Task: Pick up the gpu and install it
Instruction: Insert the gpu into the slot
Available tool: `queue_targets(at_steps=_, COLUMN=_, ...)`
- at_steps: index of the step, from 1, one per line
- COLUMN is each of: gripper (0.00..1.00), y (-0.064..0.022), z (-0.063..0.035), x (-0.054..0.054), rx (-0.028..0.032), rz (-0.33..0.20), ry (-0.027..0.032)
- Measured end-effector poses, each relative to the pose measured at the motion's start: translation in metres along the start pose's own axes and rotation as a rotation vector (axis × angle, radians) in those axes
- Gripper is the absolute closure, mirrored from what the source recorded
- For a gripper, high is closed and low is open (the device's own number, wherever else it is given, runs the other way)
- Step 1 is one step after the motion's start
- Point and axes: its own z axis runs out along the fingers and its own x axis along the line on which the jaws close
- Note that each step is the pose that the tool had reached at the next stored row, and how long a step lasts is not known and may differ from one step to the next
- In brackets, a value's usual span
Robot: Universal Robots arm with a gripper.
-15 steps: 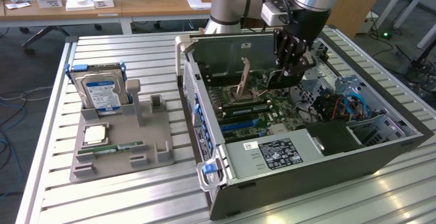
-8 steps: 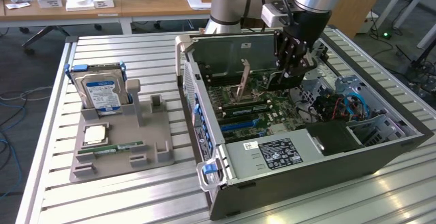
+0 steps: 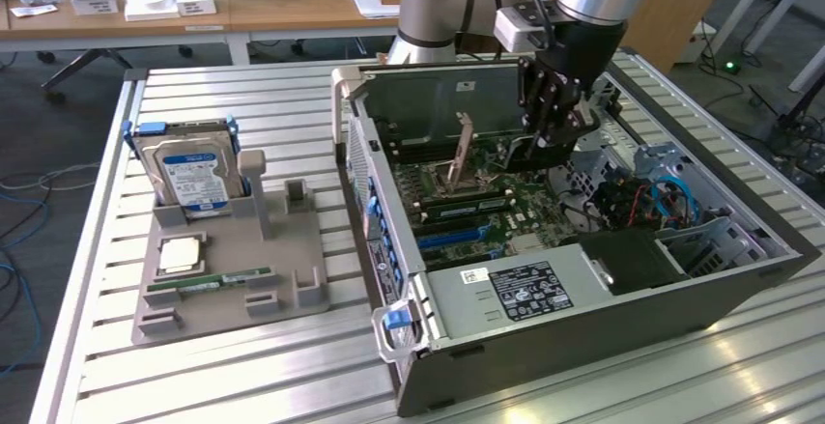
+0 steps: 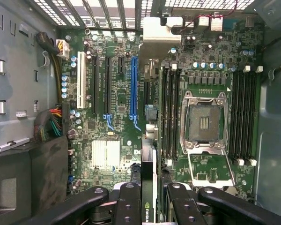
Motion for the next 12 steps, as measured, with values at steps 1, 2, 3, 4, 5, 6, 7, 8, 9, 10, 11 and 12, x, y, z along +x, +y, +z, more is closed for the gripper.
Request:
queue_targets(at_steps=1, gripper=0.74, y=0.0000, z=0.0000, x=0.0000, rx=0.0000, rz=0.000, ry=-0.0001)
queue_targets(at_steps=2, gripper=0.74, y=0.0000, z=0.0001, x=0.0000, rx=0.0000, rz=0.000, ry=-0.0001)
queue_targets(at_steps=3, gripper=0.74, y=0.0000, z=0.0001, x=0.0000, rx=0.0000, rz=0.000, ry=-0.0001)
queue_targets(at_steps=4, gripper=0.74, y=0.0001, z=0.0000, x=0.0000, rx=0.0000, rz=0.000, ry=0.0000)
queue_targets(at_steps=5, gripper=0.74, y=0.0000, z=0.0001, x=0.0000, rx=0.0000, rz=0.000, ry=-0.0001)
queue_targets(at_steps=6, gripper=0.74, y=0.0001, z=0.0001, x=0.0000, rx=0.0000, rz=0.000, ry=-0.0001)
queue_targets(at_steps=7, gripper=0.74, y=0.0003, z=0.0001, x=0.0000, rx=0.0000, rz=0.000, ry=-0.0001)
queue_targets(at_steps=8, gripper=0.74, y=0.0006, z=0.0002, x=0.0000, rx=0.0001, rz=0.000, ry=-0.0001)
queue_targets(at_steps=9, gripper=0.74, y=0.0010, z=0.0004, x=0.0000, rx=0.0002, rz=0.000, ry=-0.0002)
queue_targets(at_steps=10, gripper=0.74, y=0.0013, z=0.0004, x=0.0000, rx=0.0002, rz=0.000, ry=-0.0001)
queue_targets(at_steps=11, gripper=0.74, y=0.0015, z=0.0005, x=0.0000, rx=0.0003, rz=0.000, ry=-0.0001)
queue_targets(at_steps=12, gripper=0.74, y=0.0015, z=0.0005, x=0.0000, rx=0.0003, rz=0.000, ry=0.0000)
